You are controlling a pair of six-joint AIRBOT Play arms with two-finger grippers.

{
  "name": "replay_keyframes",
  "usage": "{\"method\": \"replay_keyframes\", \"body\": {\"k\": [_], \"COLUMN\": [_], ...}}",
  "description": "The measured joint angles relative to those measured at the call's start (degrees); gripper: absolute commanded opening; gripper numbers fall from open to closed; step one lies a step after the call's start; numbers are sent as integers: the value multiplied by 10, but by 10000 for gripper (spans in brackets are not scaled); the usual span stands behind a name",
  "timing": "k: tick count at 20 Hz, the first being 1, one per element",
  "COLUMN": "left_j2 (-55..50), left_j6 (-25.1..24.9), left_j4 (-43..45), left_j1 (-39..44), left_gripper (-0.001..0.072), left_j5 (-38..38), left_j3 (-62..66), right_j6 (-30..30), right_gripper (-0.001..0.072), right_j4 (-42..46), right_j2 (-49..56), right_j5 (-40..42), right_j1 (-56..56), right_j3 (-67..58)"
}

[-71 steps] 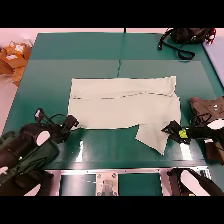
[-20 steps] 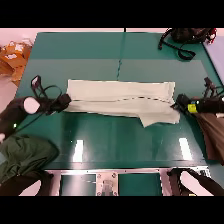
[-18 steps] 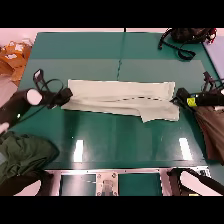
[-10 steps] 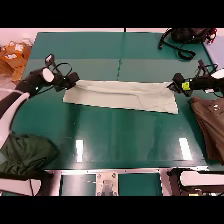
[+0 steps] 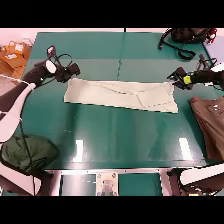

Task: Fold the shirts.

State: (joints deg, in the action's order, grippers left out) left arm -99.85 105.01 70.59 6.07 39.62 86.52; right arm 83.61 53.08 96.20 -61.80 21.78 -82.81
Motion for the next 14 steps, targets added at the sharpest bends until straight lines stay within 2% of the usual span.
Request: {"method": "replay_keyframes", "body": {"k": [2, 6, 7, 8, 9, 14], "left_j2": [-2, -3, -3, -3, -3, -3], "left_j6": [-17, -50, -54, -57, -61, -101], "left_j4": [5, 11, 11, 11, 10, 5], "left_j1": [-15, -36, -38, -40, -41, -43], "left_gripper": [647, 644, 475, 205, 28, 24], "left_j5": [76, 195, 215, 230, 245, 295], "left_j3": [30, 65, 70, 72, 75, 79], "right_j6": [-23, -93, -109, -125, -141, -202], "right_gripper": [577, 579, 578, 578, 578, 578], "right_j4": [13, 22, 22, 21, 14, -63], "right_j2": [3, 28, 38, 51, 66, 137], "right_j5": [-41, -111, -123, -132, -142, -194], "right_j1": [32, 75, 80, 83, 87, 91], "right_j3": [-4, 2, 3, 3, 3, -17]}}
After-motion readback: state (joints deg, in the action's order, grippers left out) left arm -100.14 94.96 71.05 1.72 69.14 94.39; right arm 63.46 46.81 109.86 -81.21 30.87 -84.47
